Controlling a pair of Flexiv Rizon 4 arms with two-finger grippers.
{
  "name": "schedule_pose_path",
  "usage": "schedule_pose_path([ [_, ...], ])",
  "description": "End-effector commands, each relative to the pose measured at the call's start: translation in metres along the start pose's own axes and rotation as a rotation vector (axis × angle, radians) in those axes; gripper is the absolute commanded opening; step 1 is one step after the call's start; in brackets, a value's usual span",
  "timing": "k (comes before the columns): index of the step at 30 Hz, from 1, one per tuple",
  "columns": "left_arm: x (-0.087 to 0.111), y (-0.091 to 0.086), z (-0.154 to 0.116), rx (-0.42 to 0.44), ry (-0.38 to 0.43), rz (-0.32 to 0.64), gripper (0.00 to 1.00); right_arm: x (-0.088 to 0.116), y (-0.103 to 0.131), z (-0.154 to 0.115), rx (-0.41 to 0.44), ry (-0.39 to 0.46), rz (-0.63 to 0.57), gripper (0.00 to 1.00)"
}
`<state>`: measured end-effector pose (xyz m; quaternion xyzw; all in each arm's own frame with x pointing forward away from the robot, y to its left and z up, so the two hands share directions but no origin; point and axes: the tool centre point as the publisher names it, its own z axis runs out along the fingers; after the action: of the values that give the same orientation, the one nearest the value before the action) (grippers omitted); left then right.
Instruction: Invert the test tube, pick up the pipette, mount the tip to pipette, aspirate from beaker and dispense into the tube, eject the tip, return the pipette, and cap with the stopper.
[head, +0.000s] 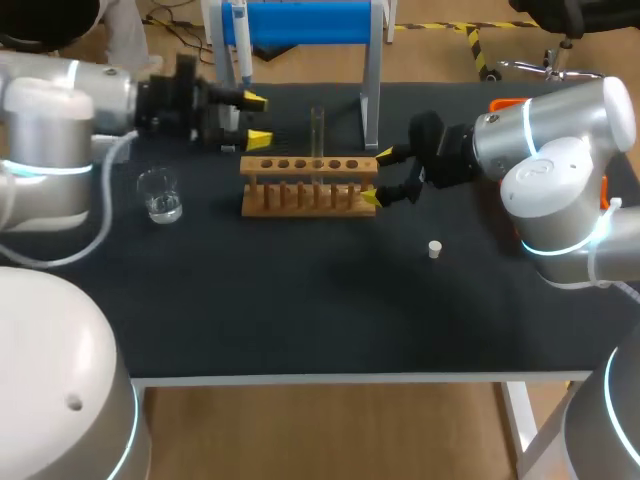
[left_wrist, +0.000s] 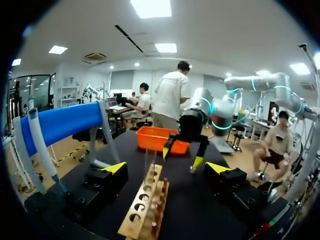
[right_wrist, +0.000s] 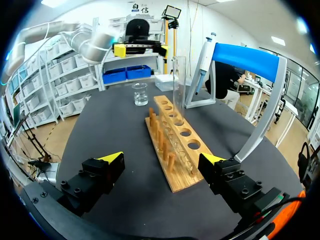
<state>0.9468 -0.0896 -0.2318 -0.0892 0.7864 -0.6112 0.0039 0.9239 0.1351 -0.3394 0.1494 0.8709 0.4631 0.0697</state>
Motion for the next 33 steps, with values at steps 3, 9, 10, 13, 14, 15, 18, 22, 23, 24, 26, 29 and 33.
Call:
schedule_pose_path([
  [3,0.04,0.01,-0.062,-0.017,-0.137,-0.025,1.0,0.0,0.0,-0.001,0.0,0.001,0.0,1.0],
  [9,0.043,0.017,-0.076,-0.029,-0.183,-0.044,1.0,0.0,0.0,-0.001,0.0,0.001,0.0,1.0],
  [10,0.043,0.017,-0.076,-0.029,-0.183,-0.044,1.0,0.0,0.0,-0.001,0.0,0.001,0.0,1.0],
  [13,0.043,0.017,-0.076,-0.029,-0.183,-0.044,1.0,0.0,0.0,-0.001,0.0,0.001,0.0,1.0],
  [14,0.043,0.017,-0.076,-0.029,-0.183,-0.044,1.0,0.0,0.0,-0.001,0.0,0.001,0.0,1.0],
  [15,0.043,0.017,-0.076,-0.029,-0.183,-0.044,1.0,0.0,0.0,-0.001,0.0,0.001,0.0,1.0],
  [18,0.043,0.017,-0.076,-0.029,-0.183,-0.044,1.0,0.0,0.0,-0.001,0.0,0.001,0.0,1.0],
  [22,0.043,0.017,-0.076,-0.029,-0.183,-0.044,1.0,0.0,0.0,-0.001,0.0,0.001,0.0,1.0],
  [23,0.043,0.017,-0.076,-0.029,-0.183,-0.044,1.0,0.0,0.0,-0.001,0.0,0.001,0.0,1.0],
  [24,0.043,0.017,-0.076,-0.029,-0.183,-0.044,1.0,0.0,0.0,-0.001,0.0,0.001,0.0,1.0],
  [26,0.043,0.017,-0.076,-0.029,-0.183,-0.044,1.0,0.0,0.0,-0.001,0.0,0.001,0.0,1.0],
  [29,0.043,0.017,-0.076,-0.029,-0.183,-0.044,1.0,0.0,0.0,-0.001,0.0,0.001,0.0,1.0],
  [33,0.043,0.017,-0.076,-0.029,-0.183,-0.044,1.0,0.0,0.0,-0.001,0.0,0.001,0.0,1.0],
])
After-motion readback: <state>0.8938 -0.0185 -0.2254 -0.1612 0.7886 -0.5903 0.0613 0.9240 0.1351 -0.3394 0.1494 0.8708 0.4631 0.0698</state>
